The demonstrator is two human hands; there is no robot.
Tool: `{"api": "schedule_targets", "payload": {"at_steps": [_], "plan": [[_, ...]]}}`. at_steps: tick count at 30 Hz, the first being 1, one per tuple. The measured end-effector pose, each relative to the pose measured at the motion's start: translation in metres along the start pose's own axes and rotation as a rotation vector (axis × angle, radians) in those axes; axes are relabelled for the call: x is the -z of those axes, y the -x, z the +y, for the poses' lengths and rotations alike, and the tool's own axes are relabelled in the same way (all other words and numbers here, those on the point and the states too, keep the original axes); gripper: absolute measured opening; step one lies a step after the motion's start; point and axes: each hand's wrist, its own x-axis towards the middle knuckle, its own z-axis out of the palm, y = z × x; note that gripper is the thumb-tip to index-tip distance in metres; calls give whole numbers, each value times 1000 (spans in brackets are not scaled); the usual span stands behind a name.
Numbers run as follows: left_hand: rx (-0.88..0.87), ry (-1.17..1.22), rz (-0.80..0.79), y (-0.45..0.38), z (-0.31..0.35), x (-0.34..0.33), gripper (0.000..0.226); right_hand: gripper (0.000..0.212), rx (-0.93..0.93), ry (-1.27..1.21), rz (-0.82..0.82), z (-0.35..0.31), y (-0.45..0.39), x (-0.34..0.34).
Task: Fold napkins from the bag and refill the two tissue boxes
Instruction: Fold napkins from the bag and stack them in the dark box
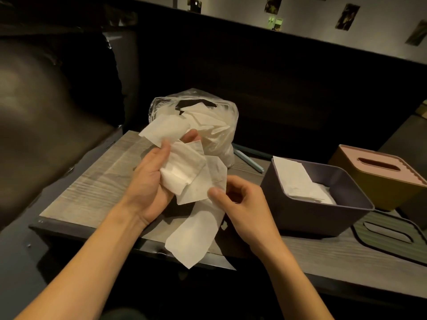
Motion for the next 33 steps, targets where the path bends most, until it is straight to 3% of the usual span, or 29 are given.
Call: {"api": "schedule_targets", "payload": {"at_steps": [11,19,24,26,29,33], "plan": [[243,-52,-52,1,-5,5,42,12,-57,-181,51,0,-5,-11],[48,141,75,0,3,2,39,20,81,-138,173,-11,6,5],[149,-88,62,1,-6,2,36,20,68,-513,-69,-56,0,26],[253,-184,-15,3,-10,1,38,21,121,-427,-99,-66,-13,28],[352,-223,-125,8,-11,-5,36,16,199,-180,-14,-68,-37,22],[398,-192,-148,10,-6,-9,37,18,208,-40,89,-52,-56,17]]}}
